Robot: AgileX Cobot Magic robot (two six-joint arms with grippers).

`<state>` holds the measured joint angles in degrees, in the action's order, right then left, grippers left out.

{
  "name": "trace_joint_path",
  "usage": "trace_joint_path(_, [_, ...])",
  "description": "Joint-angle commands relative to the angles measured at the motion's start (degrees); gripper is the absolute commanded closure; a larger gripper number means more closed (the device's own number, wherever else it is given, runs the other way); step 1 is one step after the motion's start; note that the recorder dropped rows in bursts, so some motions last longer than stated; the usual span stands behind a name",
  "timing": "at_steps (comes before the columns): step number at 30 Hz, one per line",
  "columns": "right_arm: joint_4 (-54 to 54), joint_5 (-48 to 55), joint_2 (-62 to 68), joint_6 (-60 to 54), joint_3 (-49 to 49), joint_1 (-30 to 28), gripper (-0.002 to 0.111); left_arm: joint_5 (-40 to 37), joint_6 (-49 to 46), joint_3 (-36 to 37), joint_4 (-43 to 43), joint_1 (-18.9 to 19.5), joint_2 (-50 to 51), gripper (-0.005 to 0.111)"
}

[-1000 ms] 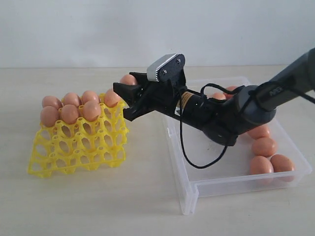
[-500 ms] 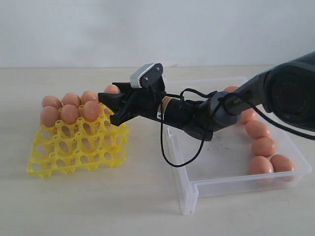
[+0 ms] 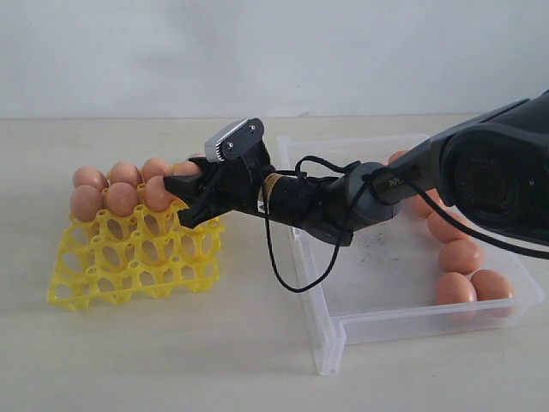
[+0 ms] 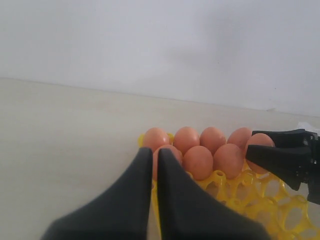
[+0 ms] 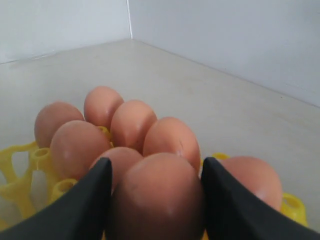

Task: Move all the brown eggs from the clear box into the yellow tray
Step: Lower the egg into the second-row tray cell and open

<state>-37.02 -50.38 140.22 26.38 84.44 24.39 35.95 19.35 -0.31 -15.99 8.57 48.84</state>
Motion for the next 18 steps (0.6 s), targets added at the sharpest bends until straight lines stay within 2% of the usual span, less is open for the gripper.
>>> trace_joint_path(1, [1.0, -0.3, -0.2, -0.6, 0.2, 0.0, 0.109, -0.1, 0.1, 0.3, -0.3, -0.2, -0.5, 0.103])
trace_joint_path(15, [3.2, 0.3, -0.2, -1.7, 0.2, 0.0, 0.108, -0.1, 0.1, 0.3, -0.3, -0.2, -0.5, 0.103])
trace_joint_path(18, [3.2, 1.0, -0.2, -1.7, 0.2, 0.1, 0.104, -0.1, 0.1, 0.3, -0.3, -0.2, -0.5, 0.103])
